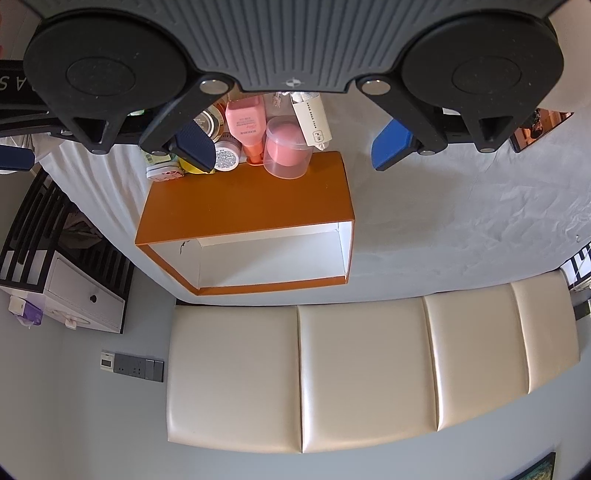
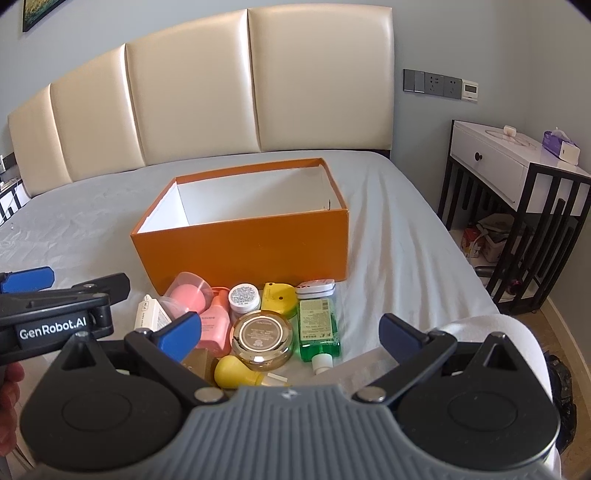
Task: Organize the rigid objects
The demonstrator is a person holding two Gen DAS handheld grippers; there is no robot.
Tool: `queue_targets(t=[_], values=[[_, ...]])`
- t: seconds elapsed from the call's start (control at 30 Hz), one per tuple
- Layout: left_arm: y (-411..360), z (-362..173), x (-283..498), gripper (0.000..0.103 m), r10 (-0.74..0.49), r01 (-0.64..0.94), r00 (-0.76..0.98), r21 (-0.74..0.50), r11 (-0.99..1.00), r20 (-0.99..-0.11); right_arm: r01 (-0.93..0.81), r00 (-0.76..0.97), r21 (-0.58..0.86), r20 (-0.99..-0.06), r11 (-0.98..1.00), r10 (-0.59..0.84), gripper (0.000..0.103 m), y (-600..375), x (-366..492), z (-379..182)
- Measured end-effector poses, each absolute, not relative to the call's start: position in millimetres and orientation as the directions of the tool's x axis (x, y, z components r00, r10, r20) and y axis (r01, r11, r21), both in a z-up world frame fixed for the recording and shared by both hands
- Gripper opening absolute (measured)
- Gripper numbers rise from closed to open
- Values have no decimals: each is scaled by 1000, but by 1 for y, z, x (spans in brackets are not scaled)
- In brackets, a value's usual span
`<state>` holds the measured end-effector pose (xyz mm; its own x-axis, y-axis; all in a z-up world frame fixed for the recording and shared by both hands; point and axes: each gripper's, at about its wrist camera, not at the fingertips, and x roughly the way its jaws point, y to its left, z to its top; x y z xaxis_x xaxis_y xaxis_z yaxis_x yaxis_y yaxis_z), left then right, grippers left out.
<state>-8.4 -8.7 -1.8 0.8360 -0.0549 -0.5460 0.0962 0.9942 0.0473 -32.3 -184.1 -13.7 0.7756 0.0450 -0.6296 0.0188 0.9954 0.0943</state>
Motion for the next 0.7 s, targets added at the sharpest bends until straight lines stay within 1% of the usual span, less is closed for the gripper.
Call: queue_targets(t=[0.7], values=[[-9, -4, -10, 103, -56, 101, 834, 52, 994, -549, 25, 772, 95, -634, 995, 41, 100, -187, -35, -17]])
